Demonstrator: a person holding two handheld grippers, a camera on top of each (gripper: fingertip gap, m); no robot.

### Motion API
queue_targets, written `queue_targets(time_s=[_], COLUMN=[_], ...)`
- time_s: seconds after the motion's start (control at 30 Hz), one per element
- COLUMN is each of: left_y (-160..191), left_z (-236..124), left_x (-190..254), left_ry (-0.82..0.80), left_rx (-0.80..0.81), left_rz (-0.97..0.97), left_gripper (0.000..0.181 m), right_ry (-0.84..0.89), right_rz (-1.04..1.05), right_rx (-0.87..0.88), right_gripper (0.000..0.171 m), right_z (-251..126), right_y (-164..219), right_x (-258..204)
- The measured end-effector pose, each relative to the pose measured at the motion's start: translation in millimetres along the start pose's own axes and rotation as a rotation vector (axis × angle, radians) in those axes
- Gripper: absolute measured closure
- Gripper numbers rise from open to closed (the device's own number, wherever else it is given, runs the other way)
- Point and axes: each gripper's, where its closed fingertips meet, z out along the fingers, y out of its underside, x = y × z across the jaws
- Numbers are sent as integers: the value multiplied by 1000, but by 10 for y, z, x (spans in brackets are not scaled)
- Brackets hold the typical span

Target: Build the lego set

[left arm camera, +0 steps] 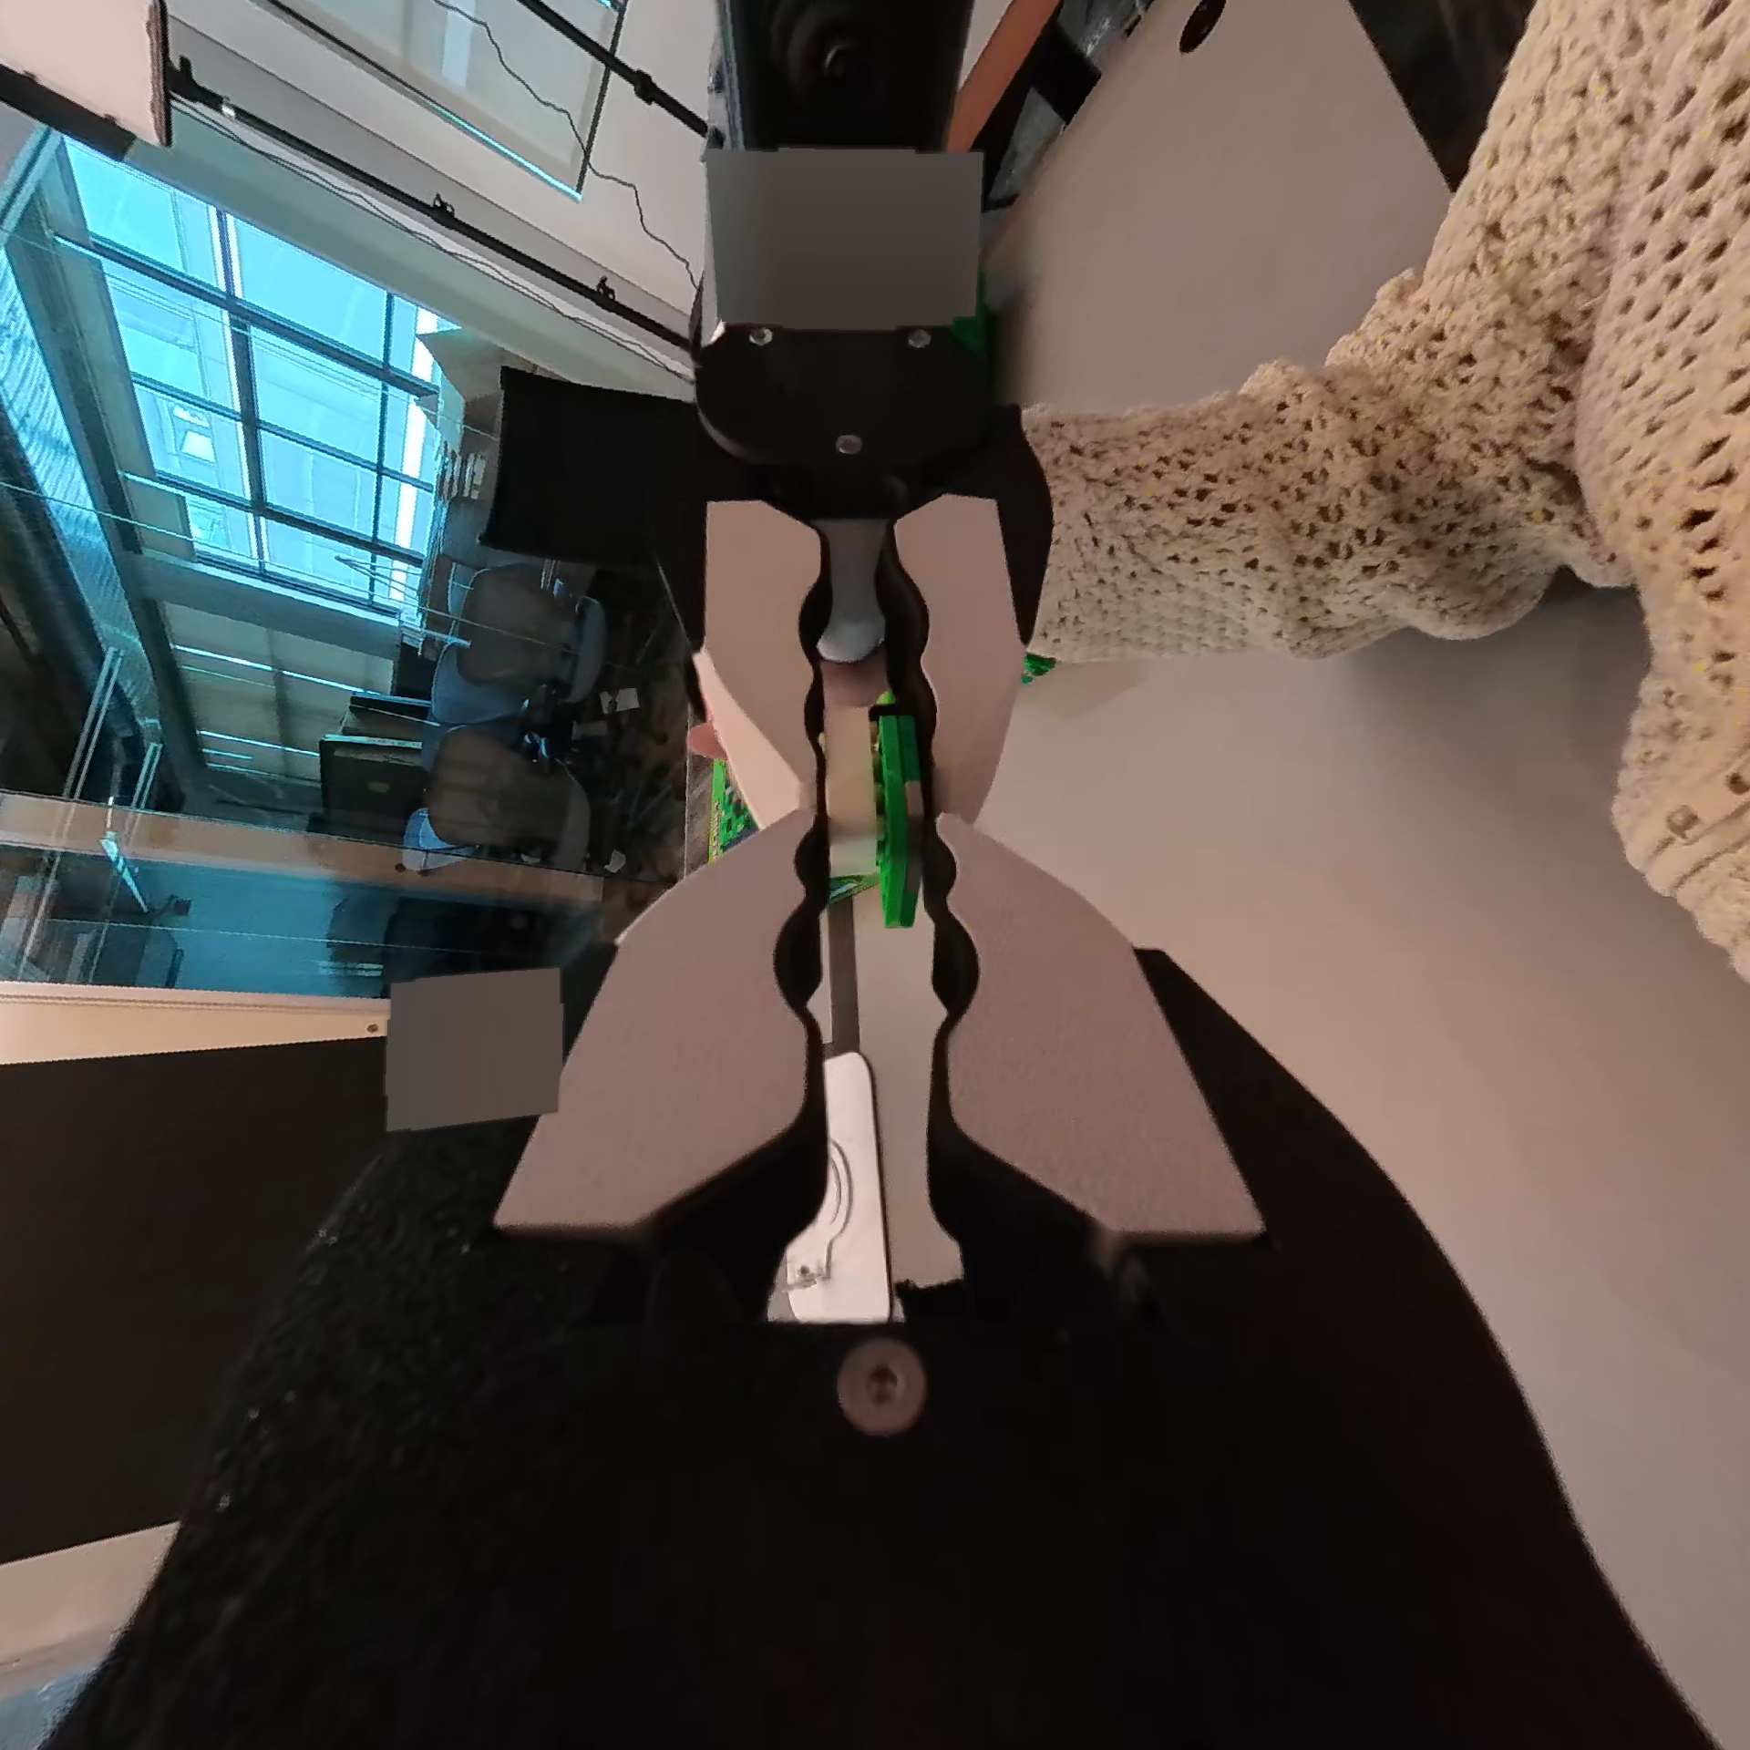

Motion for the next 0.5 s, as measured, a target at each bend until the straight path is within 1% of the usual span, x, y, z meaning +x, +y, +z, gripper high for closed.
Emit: queue_targets(time_s=[0.37,0.43,0.5], left_y=[21,25,21], left_z=[-30,-20,-11], left_x=[-7,-21,-89], left_ry=[-14,-34,-94], left_rx=[-10,-12,0], left_rz=[9,0,-15], left_gripper=[163,163,163], right_ry=[16,28,79], right_rz=[-17,-19,-27], right_rx=[-25,-38,-43], right_gripper=[152,152,151], right_z=[31,23,4], right_y=[-6,12,18], right_x=[13,34,109])
